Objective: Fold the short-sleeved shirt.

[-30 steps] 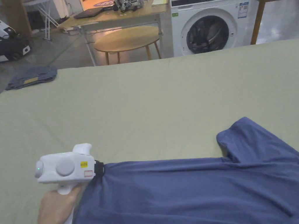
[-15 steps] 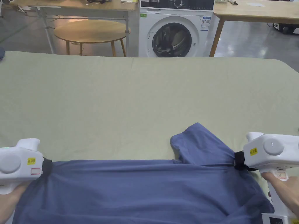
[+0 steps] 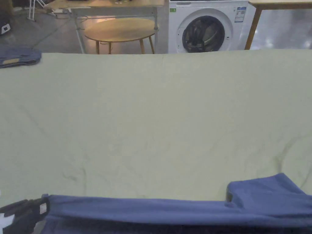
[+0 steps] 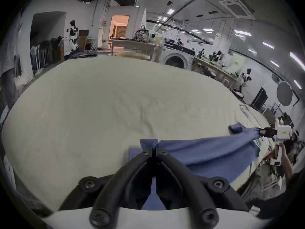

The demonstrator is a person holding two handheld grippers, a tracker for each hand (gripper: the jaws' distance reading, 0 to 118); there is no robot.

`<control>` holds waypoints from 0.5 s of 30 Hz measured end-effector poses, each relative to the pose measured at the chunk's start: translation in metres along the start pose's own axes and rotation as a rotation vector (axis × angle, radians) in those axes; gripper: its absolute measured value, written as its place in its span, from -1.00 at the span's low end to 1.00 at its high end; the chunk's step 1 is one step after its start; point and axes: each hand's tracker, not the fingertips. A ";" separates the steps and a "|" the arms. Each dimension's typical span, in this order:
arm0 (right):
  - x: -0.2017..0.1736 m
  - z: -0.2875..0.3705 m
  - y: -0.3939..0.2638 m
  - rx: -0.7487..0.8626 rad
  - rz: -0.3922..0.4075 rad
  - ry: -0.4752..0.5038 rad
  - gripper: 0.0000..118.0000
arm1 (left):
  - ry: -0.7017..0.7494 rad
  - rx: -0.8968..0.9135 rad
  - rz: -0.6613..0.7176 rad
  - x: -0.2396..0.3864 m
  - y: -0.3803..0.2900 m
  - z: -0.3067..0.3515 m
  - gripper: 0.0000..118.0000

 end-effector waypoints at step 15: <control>-0.003 0.009 -0.061 0.105 0.072 -0.218 0.00 | 0.058 0.089 -0.040 0.029 -0.041 0.024 -0.31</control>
